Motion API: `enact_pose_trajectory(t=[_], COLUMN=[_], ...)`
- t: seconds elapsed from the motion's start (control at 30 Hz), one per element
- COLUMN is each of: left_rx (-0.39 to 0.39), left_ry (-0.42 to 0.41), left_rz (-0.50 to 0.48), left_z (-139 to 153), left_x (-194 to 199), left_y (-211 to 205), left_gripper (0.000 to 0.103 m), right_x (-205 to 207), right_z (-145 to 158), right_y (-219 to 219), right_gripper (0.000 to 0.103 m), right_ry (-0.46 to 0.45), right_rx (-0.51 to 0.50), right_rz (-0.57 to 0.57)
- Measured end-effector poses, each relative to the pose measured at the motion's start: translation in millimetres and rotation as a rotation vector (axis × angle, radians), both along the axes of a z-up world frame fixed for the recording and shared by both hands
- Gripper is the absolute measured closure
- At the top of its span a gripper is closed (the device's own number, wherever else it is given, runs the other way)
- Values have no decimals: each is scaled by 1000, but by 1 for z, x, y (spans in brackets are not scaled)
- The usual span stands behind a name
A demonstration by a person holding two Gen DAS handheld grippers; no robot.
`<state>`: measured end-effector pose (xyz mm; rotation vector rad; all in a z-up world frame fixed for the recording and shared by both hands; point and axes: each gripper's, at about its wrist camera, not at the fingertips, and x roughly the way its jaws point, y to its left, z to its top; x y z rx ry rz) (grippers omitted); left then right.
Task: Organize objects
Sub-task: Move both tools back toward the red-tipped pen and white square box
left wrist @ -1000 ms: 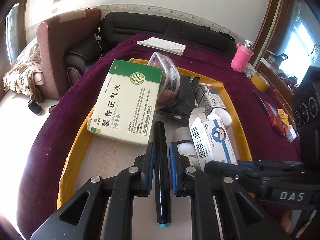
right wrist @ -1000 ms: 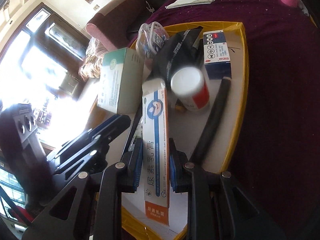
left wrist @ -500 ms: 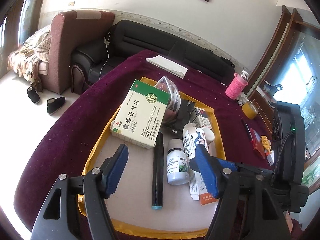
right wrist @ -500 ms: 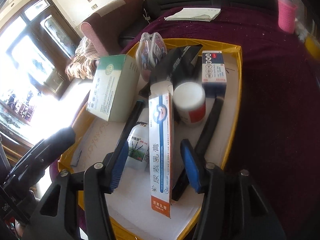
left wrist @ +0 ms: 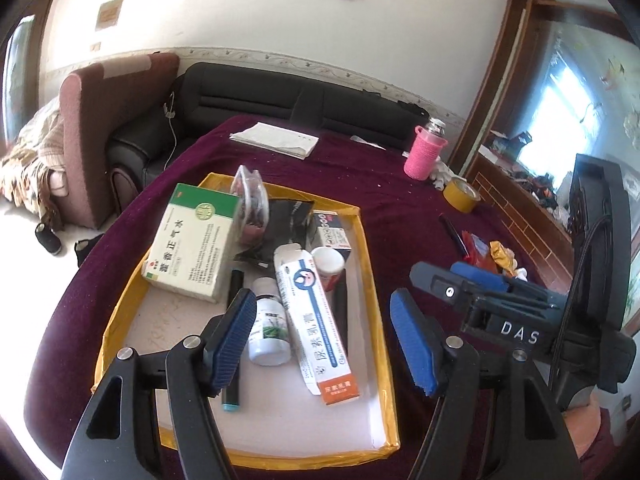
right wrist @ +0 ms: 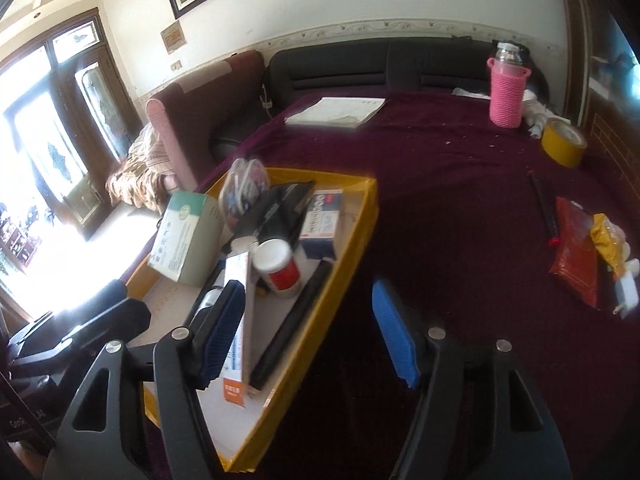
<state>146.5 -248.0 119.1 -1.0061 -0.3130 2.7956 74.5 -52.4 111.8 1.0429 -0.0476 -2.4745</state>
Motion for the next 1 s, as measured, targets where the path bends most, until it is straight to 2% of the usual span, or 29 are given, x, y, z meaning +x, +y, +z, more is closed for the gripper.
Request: enact_pose_trajectory(t=[0.1,0.2,0.47,0.7,0.87,1.0], left_rx=[-55,-75,-120,-166,-147,-123], left_ry=[-8,-19,-60,-68,-91,-76], left_rz=[-36,-60,-142,-186,-209,-219], left_z=[1,1,-4,-5,-4,8], left_x=[-2,-4,-6,-3,-5,-19], left_y=[28,51,108,138,148,154], left_gripper=[39,40,40,40,40,40], right_x=[-2,1,14,16,14,-2], right_z=[2,0,-4,-4,0,15], right_y=[21,45,96,123,140,180], right_gripper=[36,35,35,32,32,32], right_ry=[64,123,178,191,207,217], right_rx=[41,109,193,206,223,213], right_rz=[-69,-137,-230,-278,-299,-373])
